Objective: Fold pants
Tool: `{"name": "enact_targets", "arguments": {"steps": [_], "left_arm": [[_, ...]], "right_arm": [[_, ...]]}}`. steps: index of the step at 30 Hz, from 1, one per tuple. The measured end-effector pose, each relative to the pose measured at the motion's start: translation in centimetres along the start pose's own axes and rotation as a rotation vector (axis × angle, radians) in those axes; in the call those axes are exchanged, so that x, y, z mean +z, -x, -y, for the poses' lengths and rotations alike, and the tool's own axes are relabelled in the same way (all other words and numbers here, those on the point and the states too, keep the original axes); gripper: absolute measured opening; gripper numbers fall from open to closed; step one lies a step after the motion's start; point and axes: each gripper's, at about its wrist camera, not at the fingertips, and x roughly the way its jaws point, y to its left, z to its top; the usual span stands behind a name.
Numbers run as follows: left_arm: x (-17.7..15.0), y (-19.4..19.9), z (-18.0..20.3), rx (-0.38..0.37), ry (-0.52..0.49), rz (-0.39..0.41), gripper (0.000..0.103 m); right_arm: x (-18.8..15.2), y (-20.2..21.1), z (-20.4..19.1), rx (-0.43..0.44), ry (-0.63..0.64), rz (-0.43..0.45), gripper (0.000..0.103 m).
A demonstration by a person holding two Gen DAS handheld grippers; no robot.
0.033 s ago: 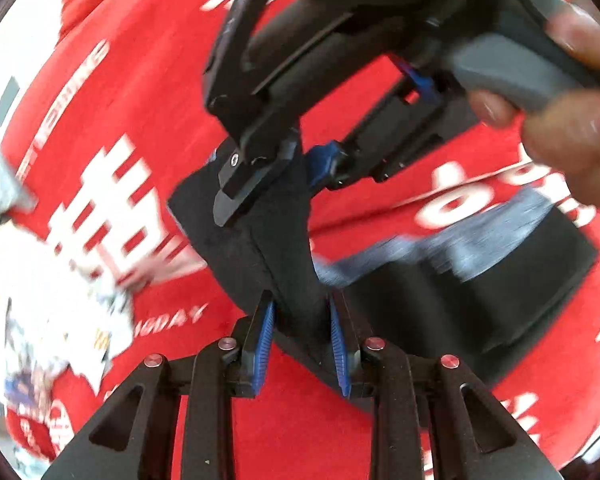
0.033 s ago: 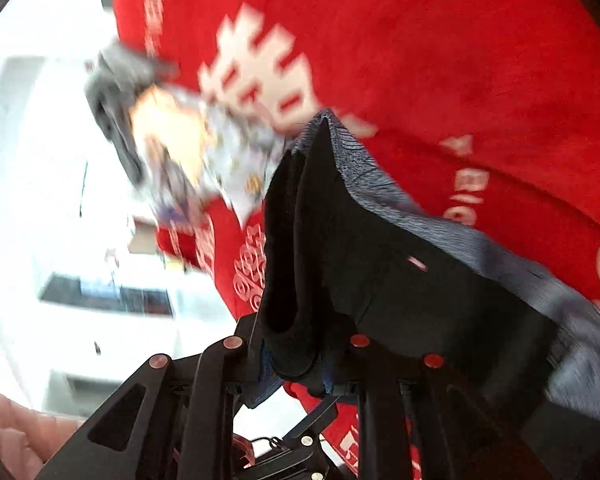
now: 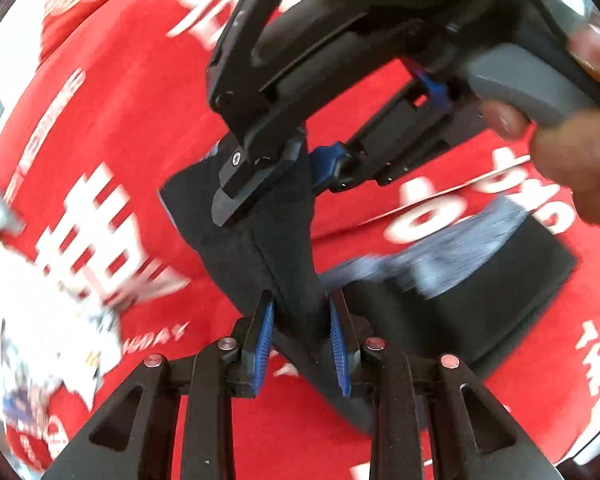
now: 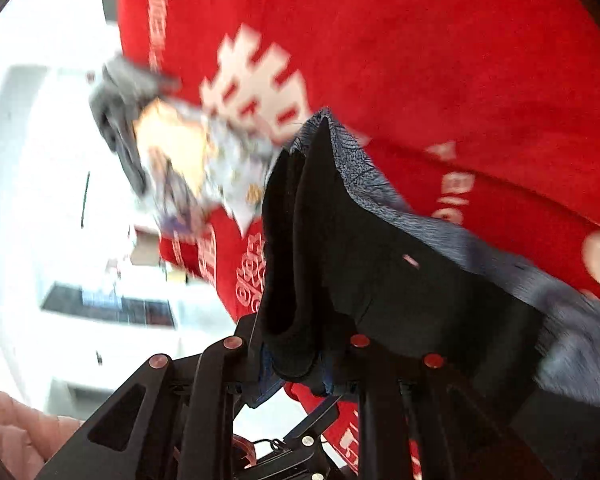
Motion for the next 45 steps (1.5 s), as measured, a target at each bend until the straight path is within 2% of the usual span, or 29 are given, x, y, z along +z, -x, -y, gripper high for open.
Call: {"name": "enact_targets", "arguments": {"steps": [5, 9, 13, 17, 20, 23, 25, 26, 27, 29, 31, 35, 37, 39, 42, 45], "left_arm": [[3.0, 0.5, 8.2, -0.125, -0.105, 0.032, 0.028], [3.1, -1.2, 14.7, -0.214, -0.188, -0.006, 0.028], [1.6, -3.6, 20.5, -0.264, -0.275, -0.092, 0.028], [0.2, -5.1, 22.5, -0.254, -0.321, -0.153, 0.028], [0.3, -4.6, 22.1, -0.260, -0.336, -0.160, 0.028], [0.9, -3.0, 20.7, -0.306, -0.313, -0.177, 0.030], [0.9, -2.0, 18.3, -0.332, -0.263, -0.184, 0.030], [1.0, -1.8, 17.1, -0.338, -0.237, -0.190, 0.034], [1.0, -1.7, 15.8, -0.337, -0.206, -0.199, 0.055], [0.9, -1.8, 12.8, -0.293, -0.126, -0.194, 0.077], [1.1, -2.5, 9.8, -0.240, -0.055, -0.200, 0.077], [1.5, -6.7, 3.9, -0.157, 0.138, -0.288, 0.077], [1.0, -9.5, 1.7, -0.185, 0.256, -0.366, 0.077], [0.1, -11.5, 0.9, -0.219, 0.315, -0.436, 0.077], [-2.0, -13.1, 1.6, -0.281, 0.348, -0.511, 0.077], [-3.7, -12.8, 2.0, -0.310, 0.381, -0.533, 0.079]], "right_arm": [[-4.1, 9.7, 4.5, -0.046, -0.086, 0.157, 0.021], [-8.9, 16.3, 11.6, -0.088, -0.249, 0.253, 0.021], [-13.9, 18.1, 18.4, -0.134, -0.410, 0.282, 0.021], [-17.2, 17.6, 23.7, -0.149, -0.532, 0.265, 0.021], [-18.0, 17.4, 24.9, -0.169, -0.550, 0.248, 0.021], [-18.1, 17.3, 24.6, -0.171, -0.546, 0.254, 0.021], [-18.2, 17.4, 24.2, -0.230, -0.531, 0.238, 0.025], [-18.1, 17.2, 24.1, -0.259, -0.531, 0.229, 0.025], [-18.1, 17.5, 23.8, -0.316, -0.532, 0.223, 0.026], [-18.1, 18.5, 22.9, -0.432, -0.526, 0.226, 0.027], [-18.0, 19.5, 21.7, -0.505, -0.507, 0.238, 0.031], [-16.7, 20.4, 20.1, -0.492, -0.439, 0.262, 0.031], [-15.0, 19.8, 19.3, -0.495, -0.380, 0.251, 0.031], [-13.4, 18.4, 18.8, -0.496, -0.322, 0.224, 0.031], [-11.8, 15.4, 18.7, -0.521, -0.282, 0.162, 0.031], [-13.0, 13.3, 20.2, -0.600, -0.305, 0.077, 0.028]]}}
